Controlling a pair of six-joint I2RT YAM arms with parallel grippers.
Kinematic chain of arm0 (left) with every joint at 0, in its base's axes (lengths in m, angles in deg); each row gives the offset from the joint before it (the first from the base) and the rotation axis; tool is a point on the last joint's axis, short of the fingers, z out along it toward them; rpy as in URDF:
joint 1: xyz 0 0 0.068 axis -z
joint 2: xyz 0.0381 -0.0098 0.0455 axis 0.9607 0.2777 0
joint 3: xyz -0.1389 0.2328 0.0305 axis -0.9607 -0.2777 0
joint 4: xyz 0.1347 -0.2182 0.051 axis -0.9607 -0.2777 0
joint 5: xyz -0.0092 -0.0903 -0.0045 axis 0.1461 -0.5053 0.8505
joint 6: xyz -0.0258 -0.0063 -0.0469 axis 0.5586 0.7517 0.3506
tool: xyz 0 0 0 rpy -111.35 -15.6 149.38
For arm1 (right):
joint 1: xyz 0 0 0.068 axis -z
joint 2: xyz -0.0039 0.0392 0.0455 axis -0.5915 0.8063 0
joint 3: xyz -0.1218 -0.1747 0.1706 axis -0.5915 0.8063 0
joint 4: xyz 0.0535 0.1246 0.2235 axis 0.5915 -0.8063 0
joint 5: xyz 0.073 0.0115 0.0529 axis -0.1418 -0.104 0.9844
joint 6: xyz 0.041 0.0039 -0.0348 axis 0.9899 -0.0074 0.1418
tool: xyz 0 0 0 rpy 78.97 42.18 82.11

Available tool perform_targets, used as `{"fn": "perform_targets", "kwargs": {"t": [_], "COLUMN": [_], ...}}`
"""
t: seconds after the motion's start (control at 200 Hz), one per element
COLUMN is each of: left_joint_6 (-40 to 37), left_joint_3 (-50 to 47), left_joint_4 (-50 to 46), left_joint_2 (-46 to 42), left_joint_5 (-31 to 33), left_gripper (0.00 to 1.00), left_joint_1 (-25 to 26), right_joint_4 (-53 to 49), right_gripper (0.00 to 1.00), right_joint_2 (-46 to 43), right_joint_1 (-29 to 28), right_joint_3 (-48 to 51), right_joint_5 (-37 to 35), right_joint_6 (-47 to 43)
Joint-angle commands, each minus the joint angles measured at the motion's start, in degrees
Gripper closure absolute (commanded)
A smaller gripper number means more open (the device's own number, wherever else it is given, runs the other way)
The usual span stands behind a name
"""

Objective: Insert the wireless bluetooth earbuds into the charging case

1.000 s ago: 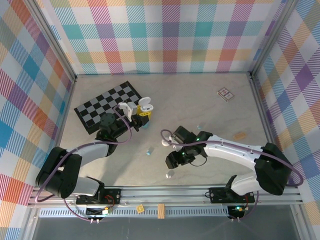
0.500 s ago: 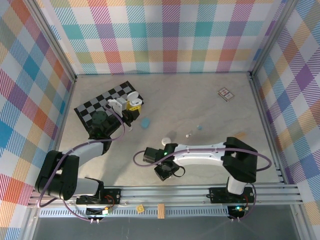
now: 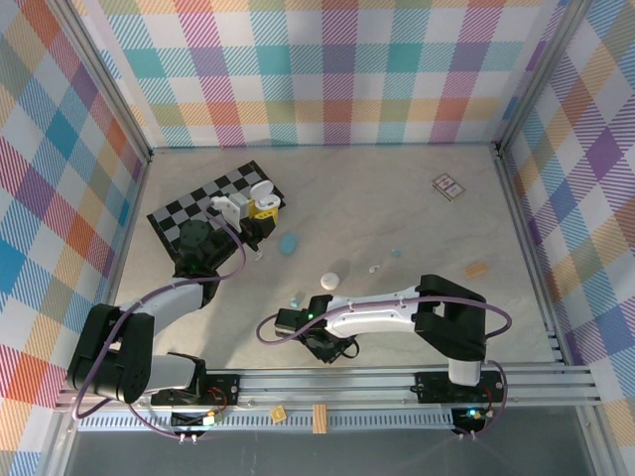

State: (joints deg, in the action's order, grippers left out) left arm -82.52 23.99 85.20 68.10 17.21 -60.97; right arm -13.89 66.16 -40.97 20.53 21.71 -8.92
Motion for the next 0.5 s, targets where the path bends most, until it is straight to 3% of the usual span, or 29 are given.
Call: {"fn": "perform_targets", "kwargs": {"t": [0.0, 0.495], "left_joint_6": [1.0, 0.88], "left_joint_3": [0.73, 0.82], "left_joint_4": [0.59, -0.19], "left_joint_2": [-1.35, -1.96], "left_joint_5": [-1.56, -1.81], "left_gripper": [0.67, 0.67], "left_joint_1": [-0.75, -0.78], "right_joint_4": [-1.39, -4.08], "right_gripper": [0.66, 0.69], "right_joint_2": [1.32, 4.77], "right_joint_1": [-0.18, -0.24], "right_joint_3": [-2.17, -3.65], "right_joint_5": [-0.69, -1.42], "right_joint_6": [-0.61, -1.03]}}
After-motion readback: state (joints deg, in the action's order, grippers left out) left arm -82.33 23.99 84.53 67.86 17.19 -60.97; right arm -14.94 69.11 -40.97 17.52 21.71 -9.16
